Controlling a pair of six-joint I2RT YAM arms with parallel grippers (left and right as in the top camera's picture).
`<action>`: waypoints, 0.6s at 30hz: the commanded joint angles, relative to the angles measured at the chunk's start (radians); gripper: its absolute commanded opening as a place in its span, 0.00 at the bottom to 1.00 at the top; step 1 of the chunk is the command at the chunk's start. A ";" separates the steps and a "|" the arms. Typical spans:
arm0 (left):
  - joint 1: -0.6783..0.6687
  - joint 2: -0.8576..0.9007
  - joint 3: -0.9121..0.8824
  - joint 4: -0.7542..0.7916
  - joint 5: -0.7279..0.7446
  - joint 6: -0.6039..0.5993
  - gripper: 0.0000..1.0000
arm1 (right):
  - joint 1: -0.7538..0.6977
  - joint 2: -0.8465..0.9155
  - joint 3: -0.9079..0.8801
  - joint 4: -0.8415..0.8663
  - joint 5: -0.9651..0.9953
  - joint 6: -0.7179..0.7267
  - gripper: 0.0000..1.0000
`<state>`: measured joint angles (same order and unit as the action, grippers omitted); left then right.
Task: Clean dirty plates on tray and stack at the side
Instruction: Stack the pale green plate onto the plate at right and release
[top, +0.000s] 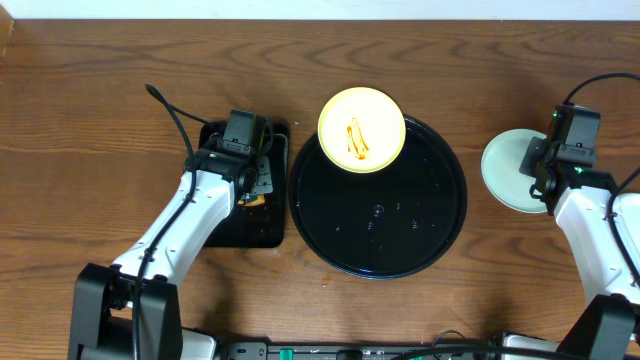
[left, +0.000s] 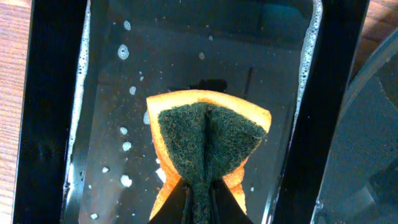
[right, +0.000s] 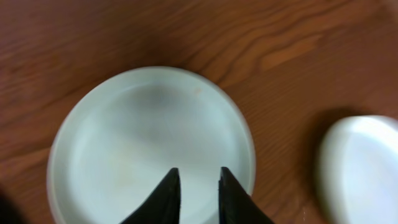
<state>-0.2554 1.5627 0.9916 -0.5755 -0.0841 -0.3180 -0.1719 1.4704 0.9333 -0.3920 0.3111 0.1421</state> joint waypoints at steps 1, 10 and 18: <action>0.005 0.008 -0.006 0.000 -0.001 -0.010 0.09 | 0.003 -0.006 0.002 -0.026 -0.096 0.036 0.22; 0.005 0.008 -0.006 0.000 -0.001 -0.010 0.09 | 0.000 -0.006 0.002 -0.114 -0.102 0.072 0.29; 0.005 0.008 -0.006 0.000 -0.001 -0.010 0.09 | 0.000 -0.007 0.002 -0.151 -0.102 0.074 0.38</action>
<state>-0.2554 1.5627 0.9916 -0.5755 -0.0841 -0.3180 -0.1719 1.4704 0.9333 -0.5308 0.2115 0.2039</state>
